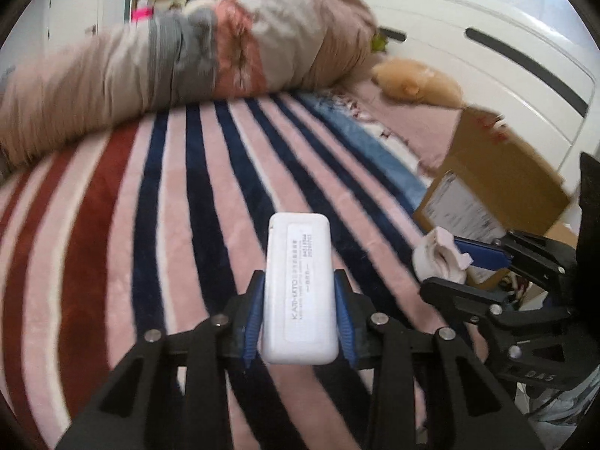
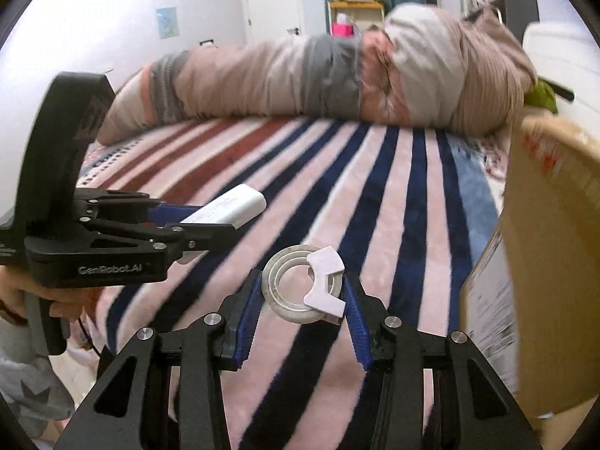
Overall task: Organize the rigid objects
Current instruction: 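Carry the tape roll and power bank over the box and open both grippers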
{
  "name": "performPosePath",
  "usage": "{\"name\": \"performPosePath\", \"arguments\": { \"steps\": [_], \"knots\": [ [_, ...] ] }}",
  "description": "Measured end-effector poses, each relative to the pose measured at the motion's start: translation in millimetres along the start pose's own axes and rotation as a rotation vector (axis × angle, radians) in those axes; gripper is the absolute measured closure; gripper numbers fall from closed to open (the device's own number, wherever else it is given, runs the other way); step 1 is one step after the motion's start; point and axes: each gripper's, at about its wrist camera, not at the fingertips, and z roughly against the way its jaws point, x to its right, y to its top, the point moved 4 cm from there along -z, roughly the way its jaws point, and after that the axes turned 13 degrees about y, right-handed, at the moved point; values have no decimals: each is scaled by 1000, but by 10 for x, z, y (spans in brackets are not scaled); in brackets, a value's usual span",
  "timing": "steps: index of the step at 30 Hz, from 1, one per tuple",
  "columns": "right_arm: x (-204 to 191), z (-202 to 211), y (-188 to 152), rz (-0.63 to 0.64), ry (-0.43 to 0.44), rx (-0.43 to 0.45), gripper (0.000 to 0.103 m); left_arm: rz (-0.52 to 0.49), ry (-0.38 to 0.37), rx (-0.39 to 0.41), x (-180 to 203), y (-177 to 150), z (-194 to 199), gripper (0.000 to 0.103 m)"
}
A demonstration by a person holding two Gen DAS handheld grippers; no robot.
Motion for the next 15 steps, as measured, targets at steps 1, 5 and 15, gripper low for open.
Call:
{"name": "performPosePath", "arguments": {
  "steps": [1,5,15],
  "knots": [
    [-36,76,53,12,0,15,65,-4,0,16,16,29,88,71],
    [-109,429,271,48,6,84,65,-33,-19,103,189,218,513,71],
    [491,1375,387,23,-179,163,65,-160,-147,225,1080,747,983,71]
  ]
}}
